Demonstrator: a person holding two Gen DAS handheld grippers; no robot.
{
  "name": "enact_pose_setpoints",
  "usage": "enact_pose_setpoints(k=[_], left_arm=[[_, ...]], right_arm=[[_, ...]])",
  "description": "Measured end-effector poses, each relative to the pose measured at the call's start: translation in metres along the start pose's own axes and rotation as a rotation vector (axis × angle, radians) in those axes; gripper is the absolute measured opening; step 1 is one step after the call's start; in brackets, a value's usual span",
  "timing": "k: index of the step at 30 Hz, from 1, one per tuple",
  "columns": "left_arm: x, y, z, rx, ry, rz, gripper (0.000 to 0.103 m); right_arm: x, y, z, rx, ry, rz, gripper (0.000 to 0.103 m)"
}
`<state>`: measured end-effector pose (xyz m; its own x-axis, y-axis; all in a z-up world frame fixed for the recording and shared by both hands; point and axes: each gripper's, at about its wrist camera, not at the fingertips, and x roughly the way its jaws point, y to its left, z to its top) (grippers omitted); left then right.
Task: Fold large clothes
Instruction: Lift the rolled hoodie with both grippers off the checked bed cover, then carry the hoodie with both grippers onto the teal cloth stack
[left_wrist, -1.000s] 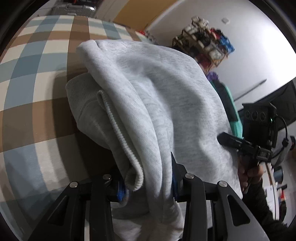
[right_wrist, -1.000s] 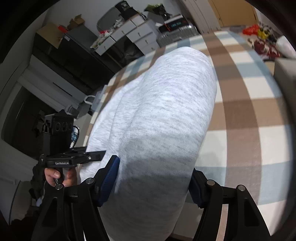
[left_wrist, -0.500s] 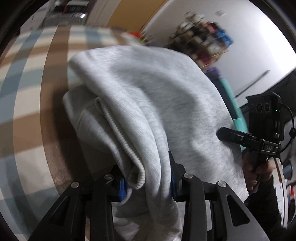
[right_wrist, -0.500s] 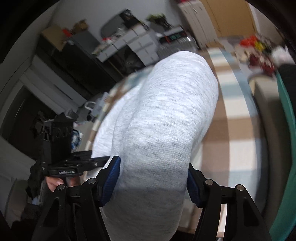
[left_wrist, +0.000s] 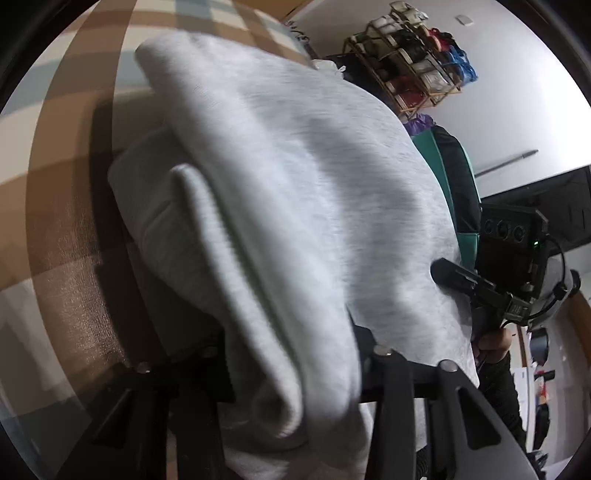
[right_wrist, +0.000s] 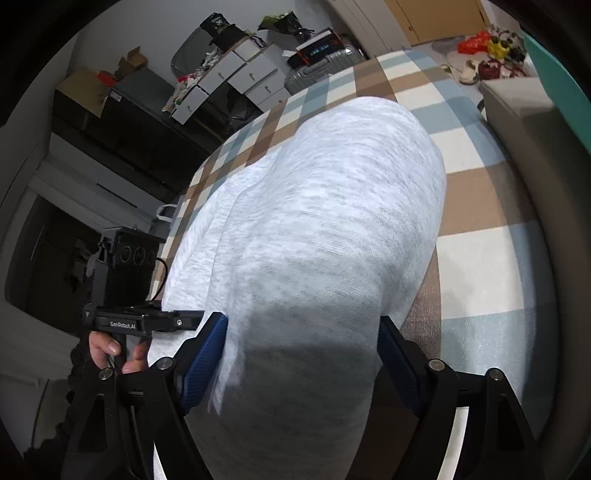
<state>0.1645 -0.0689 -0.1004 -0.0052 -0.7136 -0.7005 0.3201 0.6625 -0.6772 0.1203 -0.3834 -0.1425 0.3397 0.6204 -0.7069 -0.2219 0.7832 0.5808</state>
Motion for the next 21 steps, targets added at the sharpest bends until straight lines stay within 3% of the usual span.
enact_pose_setpoints(k=[4, 14, 21], left_arm=[[-0.018, -0.028, 0.007, 0.04, -0.02, -0.015, 0.027], [-0.091, -0.093, -0.001, 0.152, -0.087, -0.016, 0.027], [-0.114, -0.153, 0.009, 0.269, -0.107, -0.019, 0.027]], right_arm=[[-0.022, 0.024, 0.0, -0.049, -0.048, 0.0, 0.063], [-0.09, 0.051, 0.018, -0.045, -0.185, 0.117, 0.061], [-0.15, 0.057, 0.031, -0.026, -0.293, 0.156, 0.061]])
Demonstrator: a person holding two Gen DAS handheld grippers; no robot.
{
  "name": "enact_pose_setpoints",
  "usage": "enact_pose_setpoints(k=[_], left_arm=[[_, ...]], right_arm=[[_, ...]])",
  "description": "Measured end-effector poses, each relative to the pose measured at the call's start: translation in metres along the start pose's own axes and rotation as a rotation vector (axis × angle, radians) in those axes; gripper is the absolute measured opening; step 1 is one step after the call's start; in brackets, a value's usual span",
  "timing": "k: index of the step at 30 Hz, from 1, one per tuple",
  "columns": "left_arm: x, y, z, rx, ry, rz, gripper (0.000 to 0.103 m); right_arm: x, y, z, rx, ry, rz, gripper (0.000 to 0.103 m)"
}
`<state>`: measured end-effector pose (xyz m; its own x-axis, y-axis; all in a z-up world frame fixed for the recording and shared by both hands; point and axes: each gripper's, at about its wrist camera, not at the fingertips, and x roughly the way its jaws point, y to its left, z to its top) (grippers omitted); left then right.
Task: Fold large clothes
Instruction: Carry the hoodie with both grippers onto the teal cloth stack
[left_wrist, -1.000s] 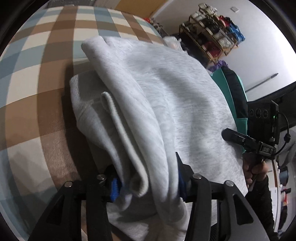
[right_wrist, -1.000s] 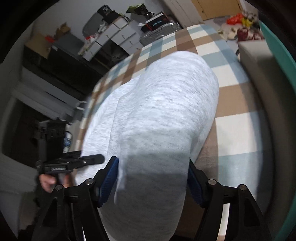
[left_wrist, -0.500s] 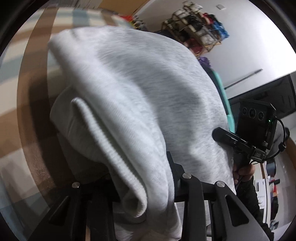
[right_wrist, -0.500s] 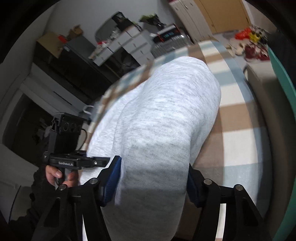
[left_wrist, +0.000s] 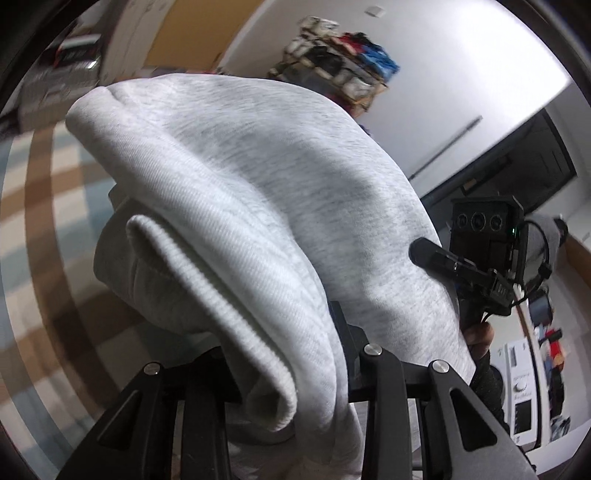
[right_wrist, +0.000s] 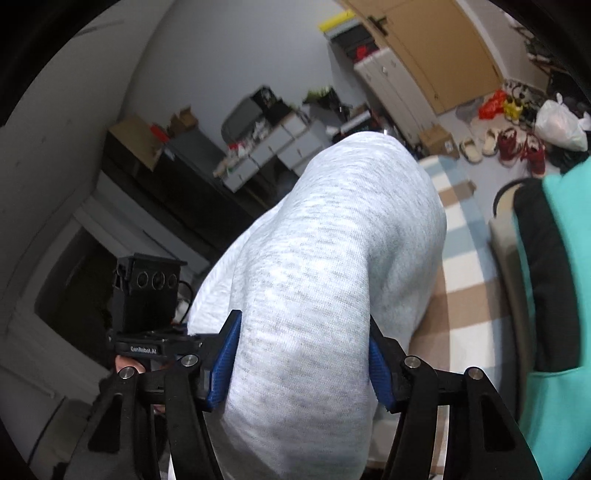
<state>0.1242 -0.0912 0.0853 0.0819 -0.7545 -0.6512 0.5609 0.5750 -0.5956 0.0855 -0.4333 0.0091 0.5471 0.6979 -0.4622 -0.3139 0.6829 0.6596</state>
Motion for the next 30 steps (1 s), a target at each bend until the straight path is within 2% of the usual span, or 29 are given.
enact_pose_setpoints(k=[7, 10, 14, 17, 19, 21, 22, 23, 24, 26, 27, 29, 30], left_arm=[[0.01, -0.058, 0.043, 0.087, -0.017, -0.061, 0.028], [0.027, -0.084, 0.065, 0.13, -0.031, -0.07, 0.028], [0.075, -0.109, 0.087, 0.134, -0.043, -0.114, 0.027], [0.125, -0.106, 0.085, 0.099, -0.017, -0.148, 0.028], [0.166, -0.096, 0.074, 0.056, 0.021, -0.127, 0.028], [0.21, -0.082, 0.067, 0.005, 0.082, -0.078, 0.028], [0.224, -0.072, 0.059, -0.014, 0.09, -0.066, 0.03], [0.227, -0.062, 0.054, -0.023, 0.057, -0.084, 0.037], [0.225, -0.054, 0.051, -0.025, 0.033, -0.108, 0.05], [0.221, -0.043, 0.052, -0.044, 0.042, -0.097, 0.069], [0.219, -0.038, 0.052, -0.056, 0.049, -0.097, 0.07], [0.216, -0.035, 0.056, -0.056, 0.058, -0.078, 0.07], [0.22, -0.035, 0.068, -0.052, 0.059, -0.058, 0.07]], right_arm=[[-0.075, -0.001, 0.039, 0.02, -0.137, -0.015, 0.061], [-0.114, -0.006, 0.057, 0.018, -0.191, -0.026, 0.061], [-0.157, -0.034, 0.079, 0.039, -0.225, -0.063, 0.061], [-0.179, -0.067, 0.083, 0.088, -0.235, -0.124, 0.062], [-0.185, -0.101, 0.08, 0.132, -0.228, -0.188, 0.064], [-0.178, -0.149, 0.071, 0.208, -0.16, -0.233, 0.065], [-0.174, -0.17, 0.066, 0.241, -0.126, -0.28, 0.065], [-0.168, -0.191, 0.059, 0.265, -0.083, -0.338, 0.065], [-0.163, -0.211, 0.052, 0.288, -0.056, -0.376, 0.065], [-0.169, -0.236, 0.043, 0.347, -0.077, -0.333, 0.066], [-0.176, -0.238, 0.042, 0.345, -0.104, -0.322, 0.066], [-0.186, -0.225, 0.044, 0.272, -0.135, -0.427, 0.066], [-0.189, -0.216, 0.046, 0.219, -0.126, -0.505, 0.068]])
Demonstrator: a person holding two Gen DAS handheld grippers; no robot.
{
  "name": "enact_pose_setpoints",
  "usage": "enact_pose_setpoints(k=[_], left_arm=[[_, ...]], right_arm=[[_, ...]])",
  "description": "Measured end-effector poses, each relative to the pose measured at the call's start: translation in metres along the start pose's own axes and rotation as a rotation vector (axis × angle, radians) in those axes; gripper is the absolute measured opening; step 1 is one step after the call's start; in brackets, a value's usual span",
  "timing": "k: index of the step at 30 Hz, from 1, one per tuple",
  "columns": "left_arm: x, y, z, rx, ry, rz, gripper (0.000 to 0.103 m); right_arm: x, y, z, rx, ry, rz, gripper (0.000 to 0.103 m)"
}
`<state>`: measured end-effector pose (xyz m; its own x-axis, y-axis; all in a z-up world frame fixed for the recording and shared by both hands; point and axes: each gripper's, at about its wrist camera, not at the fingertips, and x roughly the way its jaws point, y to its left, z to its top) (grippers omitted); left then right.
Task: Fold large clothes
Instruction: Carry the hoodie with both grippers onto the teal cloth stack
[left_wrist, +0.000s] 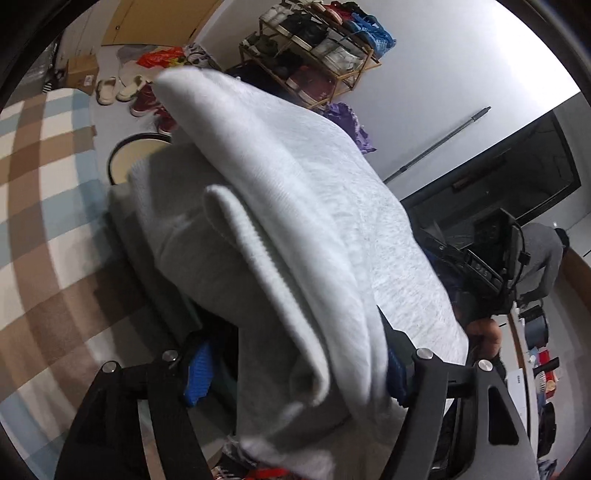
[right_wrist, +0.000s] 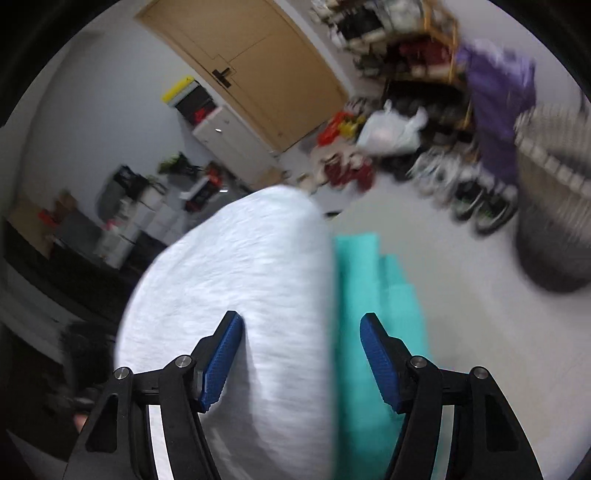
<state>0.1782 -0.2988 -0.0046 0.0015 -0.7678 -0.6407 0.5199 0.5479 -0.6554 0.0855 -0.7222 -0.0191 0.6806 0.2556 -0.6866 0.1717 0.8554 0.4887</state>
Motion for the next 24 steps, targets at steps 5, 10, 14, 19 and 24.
enact_pose_setpoints(k=[5, 10, 14, 19, 24], left_arm=[[-0.004, -0.038, 0.02, 0.068, 0.003, 0.107, 0.07], [-0.03, -0.056, 0.019, 0.191, -0.129, 0.29, 0.07], [-0.039, -0.072, 0.039, 0.233, -0.185, 0.18, 0.07], [0.037, -0.079, 0.051, 0.329, -0.045, 0.274, 0.07], [0.093, -0.038, 0.043, 0.27, 0.05, 0.321, 0.074]], right_arm=[[-0.041, 0.04, -0.011, -0.16, -0.069, -0.104, 0.064], [-0.069, 0.121, -0.051, -0.404, -0.046, 0.005, 0.059], [-0.028, 0.132, -0.087, -0.459, 0.122, -0.119, 0.058], [-0.005, 0.112, -0.11, -0.473, 0.161, -0.246, 0.058], [-0.005, 0.095, -0.118, -0.444, 0.146, -0.2, 0.059]])
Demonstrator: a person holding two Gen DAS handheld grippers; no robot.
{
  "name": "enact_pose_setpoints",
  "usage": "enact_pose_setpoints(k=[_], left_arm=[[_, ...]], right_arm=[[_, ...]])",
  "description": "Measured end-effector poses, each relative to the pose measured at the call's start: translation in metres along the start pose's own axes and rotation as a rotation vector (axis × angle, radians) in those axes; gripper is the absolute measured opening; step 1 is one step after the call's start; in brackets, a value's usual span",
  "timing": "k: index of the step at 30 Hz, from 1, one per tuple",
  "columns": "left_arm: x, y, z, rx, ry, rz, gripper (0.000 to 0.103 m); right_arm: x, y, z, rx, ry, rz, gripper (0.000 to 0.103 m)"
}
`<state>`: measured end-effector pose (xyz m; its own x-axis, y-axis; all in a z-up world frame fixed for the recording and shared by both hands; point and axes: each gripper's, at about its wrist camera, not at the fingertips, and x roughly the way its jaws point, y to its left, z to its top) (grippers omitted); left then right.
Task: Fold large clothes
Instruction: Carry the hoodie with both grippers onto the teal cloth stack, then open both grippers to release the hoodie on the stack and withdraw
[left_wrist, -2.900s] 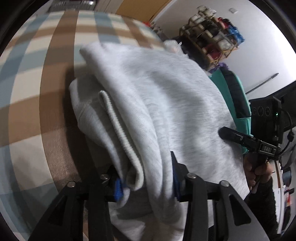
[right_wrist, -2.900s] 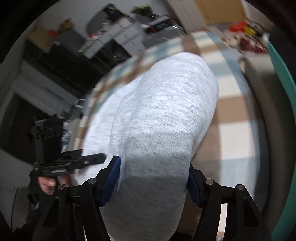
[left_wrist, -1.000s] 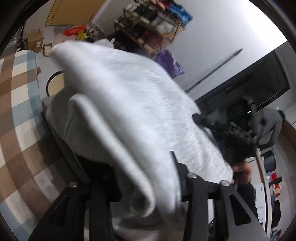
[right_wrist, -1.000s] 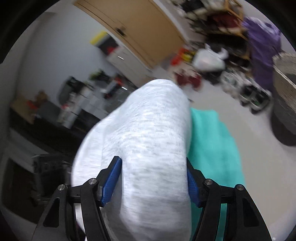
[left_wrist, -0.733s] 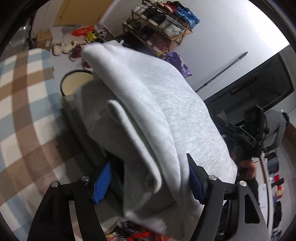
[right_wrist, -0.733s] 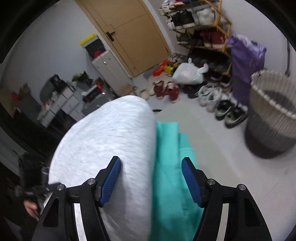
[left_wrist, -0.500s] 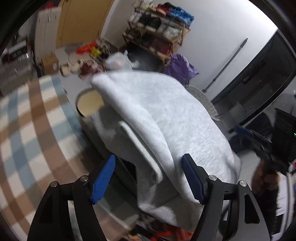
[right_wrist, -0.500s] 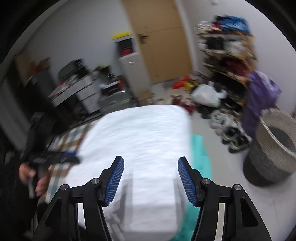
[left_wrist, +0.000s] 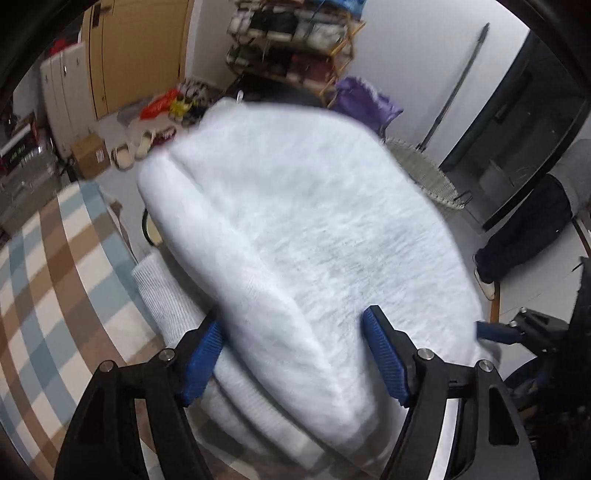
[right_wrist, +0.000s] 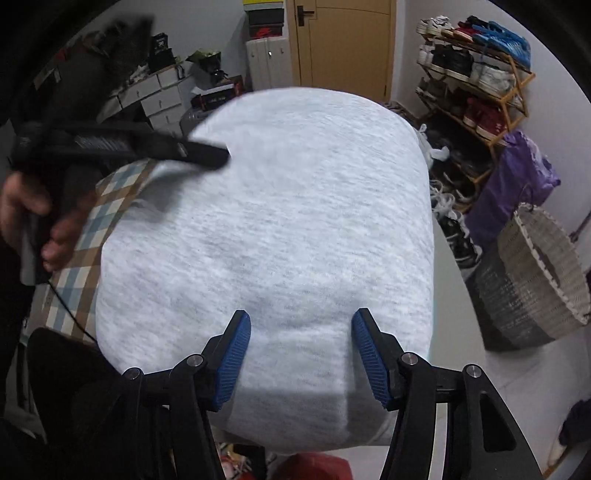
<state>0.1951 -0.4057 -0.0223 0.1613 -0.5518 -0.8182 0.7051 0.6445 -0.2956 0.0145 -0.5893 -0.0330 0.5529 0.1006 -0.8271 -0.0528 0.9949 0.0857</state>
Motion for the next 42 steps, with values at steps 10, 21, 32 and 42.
enact_pose_setpoints(k=[10, 21, 32, 42], left_arm=[[-0.024, -0.007, 0.003, -0.019, 0.002, -0.035, 0.076], [-0.121, -0.005, 0.013, -0.059, -0.285, -0.106, 0.074], [0.009, 0.015, 0.03, -0.152, -0.001, -0.327, 0.073], [-0.082, -0.014, 0.002, -0.047, -0.17, -0.169, 0.074]], right_arm=[[-0.05, 0.024, 0.031, 0.081, -0.141, 0.281, 0.047], [0.037, 0.038, 0.01, 0.171, 0.04, 0.348, 0.041], [0.029, 0.036, 0.001, 0.204, -0.027, 0.345, 0.036], [0.01, 0.012, -0.016, 0.332, -0.113, 0.34, 0.014]])
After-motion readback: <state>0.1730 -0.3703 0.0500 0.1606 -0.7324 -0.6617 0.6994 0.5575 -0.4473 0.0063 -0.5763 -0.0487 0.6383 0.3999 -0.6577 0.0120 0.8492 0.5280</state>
